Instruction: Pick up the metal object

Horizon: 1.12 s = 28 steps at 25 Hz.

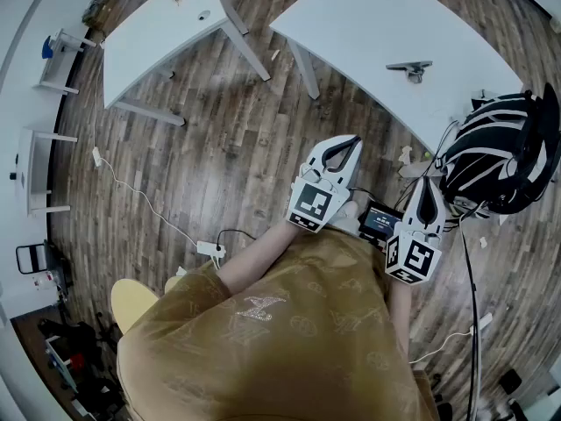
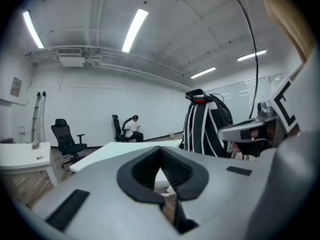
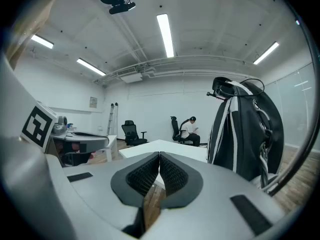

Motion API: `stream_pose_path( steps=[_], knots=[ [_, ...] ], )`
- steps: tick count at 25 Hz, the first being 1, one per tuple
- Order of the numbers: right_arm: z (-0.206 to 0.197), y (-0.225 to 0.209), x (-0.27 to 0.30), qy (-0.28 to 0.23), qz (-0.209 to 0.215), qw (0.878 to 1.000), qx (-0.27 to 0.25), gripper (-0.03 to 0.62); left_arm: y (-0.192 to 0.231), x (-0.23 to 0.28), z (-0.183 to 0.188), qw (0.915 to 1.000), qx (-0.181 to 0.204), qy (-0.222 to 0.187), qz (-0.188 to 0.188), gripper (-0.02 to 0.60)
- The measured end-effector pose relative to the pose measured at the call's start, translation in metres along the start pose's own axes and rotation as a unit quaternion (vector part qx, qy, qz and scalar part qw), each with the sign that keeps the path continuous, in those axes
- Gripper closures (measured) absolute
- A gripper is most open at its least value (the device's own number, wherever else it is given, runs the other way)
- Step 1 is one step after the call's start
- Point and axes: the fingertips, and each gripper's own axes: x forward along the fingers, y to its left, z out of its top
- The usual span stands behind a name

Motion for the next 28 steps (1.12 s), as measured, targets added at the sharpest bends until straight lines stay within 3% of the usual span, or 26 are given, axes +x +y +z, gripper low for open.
stream_pose_path(
  steps=[21, 28],
  knots=[
    [0.024, -0.04, 0.07, -0.013, -0.036, 0.999, -0.001, 0.585, 0.039, 0.073, 0.021, 0.9989, -0.035, -0.018, -0.025, 0.577],
    [0.029, -0.049, 0.1, -0.009, -0.066, 0.998, 0.008, 0.585, 0.055, 0.096, 0.032, 0.998, -0.003, -0.043, -0.046, 0.576]
  ],
)
